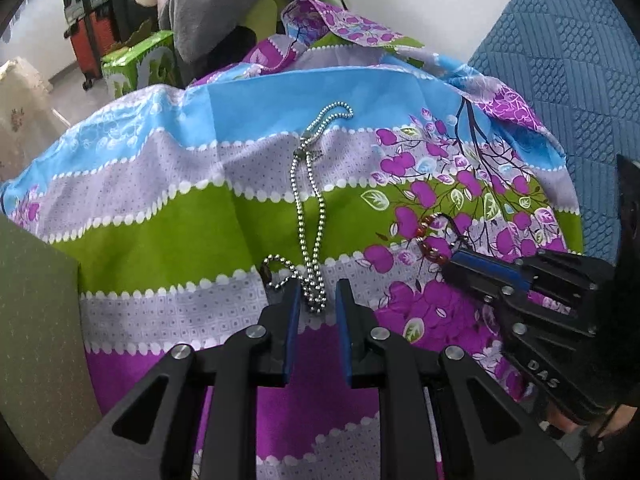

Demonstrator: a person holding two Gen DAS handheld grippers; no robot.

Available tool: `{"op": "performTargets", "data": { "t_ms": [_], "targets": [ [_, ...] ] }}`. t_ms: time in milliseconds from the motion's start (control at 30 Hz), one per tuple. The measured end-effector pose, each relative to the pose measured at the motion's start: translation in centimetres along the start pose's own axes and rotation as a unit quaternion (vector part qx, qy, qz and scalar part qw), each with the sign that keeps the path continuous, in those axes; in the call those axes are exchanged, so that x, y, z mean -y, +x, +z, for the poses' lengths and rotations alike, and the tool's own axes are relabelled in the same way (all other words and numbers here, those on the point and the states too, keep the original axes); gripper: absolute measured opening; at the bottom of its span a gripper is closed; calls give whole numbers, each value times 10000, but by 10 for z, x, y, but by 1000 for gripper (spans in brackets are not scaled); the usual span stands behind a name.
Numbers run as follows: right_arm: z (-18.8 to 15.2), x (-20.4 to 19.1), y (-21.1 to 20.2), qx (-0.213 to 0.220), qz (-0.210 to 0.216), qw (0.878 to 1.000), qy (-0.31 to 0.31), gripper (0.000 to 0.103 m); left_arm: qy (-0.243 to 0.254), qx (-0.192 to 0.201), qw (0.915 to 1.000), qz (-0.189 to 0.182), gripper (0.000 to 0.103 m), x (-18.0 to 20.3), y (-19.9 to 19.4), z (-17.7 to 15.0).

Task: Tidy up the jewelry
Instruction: 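Grasp the red-bead necklace with right tool while left tool grasps the silver ball chain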

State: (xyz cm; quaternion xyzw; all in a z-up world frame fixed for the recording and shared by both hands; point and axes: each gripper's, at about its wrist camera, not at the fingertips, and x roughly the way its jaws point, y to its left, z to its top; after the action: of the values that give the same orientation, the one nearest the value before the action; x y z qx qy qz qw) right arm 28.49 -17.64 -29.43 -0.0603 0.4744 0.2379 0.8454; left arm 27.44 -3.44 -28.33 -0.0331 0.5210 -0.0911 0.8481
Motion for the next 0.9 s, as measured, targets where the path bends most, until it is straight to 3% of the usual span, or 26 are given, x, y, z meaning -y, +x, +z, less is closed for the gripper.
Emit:
{"op": "performTargets", "data": {
  "t_ms": [167, 200, 233, 400, 767, 900],
  "targets": [
    [-2, 4, -6, 8, -38, 9997, 253, 5, 136, 55, 9998, 120, 17, 6, 2, 0],
    [-2, 7, -6, -17, -3, 9994, 349, 5, 224, 67, 9995, 204, 8, 8, 2, -1],
    [-2, 9, -6, -31, 13, 9991, 431, 5, 246, 63, 9994, 219, 5, 8, 2, -2],
    [2, 7, -17, 100, -21, 9987, 490, 5, 102, 116, 9999, -12, 3, 5, -8, -6],
    [10, -4, -65, 434, -67, 9975, 559, 5, -522, 709, 9948, -520, 2, -4, -87, -9],
    [17, -12, -88, 589, -72, 9968, 536, 5, -627, 844, 9931, -519, 3, -2, -115, -11]
  ]
}}
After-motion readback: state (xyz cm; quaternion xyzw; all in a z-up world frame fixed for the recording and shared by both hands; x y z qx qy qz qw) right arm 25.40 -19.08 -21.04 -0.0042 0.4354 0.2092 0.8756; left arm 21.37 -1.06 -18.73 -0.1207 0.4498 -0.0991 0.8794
